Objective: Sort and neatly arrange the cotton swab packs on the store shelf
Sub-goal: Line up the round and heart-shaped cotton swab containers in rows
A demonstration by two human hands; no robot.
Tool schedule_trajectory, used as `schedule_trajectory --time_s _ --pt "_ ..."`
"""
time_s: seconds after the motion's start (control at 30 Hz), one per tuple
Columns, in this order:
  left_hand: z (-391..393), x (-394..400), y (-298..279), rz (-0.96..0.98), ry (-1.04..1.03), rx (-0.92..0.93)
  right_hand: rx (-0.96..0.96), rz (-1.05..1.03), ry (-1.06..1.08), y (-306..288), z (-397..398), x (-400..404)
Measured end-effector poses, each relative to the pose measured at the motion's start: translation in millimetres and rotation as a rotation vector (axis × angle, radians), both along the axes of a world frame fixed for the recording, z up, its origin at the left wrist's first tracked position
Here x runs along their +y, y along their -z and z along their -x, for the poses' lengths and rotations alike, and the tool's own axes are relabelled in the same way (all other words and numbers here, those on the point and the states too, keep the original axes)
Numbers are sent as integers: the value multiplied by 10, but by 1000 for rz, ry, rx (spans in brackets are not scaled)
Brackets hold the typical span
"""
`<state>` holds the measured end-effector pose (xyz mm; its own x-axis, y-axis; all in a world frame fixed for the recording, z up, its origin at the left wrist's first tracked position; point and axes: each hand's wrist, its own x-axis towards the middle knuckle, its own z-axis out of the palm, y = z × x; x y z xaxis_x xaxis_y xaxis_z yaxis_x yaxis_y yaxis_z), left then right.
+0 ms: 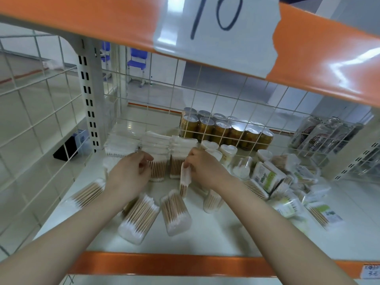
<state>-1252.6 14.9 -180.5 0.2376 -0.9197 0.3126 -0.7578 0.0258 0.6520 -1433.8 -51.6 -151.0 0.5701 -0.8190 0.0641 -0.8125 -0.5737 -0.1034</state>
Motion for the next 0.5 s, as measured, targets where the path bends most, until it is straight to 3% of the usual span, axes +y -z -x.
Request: schedule_trajectory --time_s 0.17,0.33,0.5 --pt "-77 19 34 16 -14 -59 108 0 -127 -52 29 -12" --pt "-124 12 84 66 14 -230 138 -36 -168 -68 -2 16" --pt "-138 -5 113 -16 47 -404 177 -36 -199 -63 3 -28"
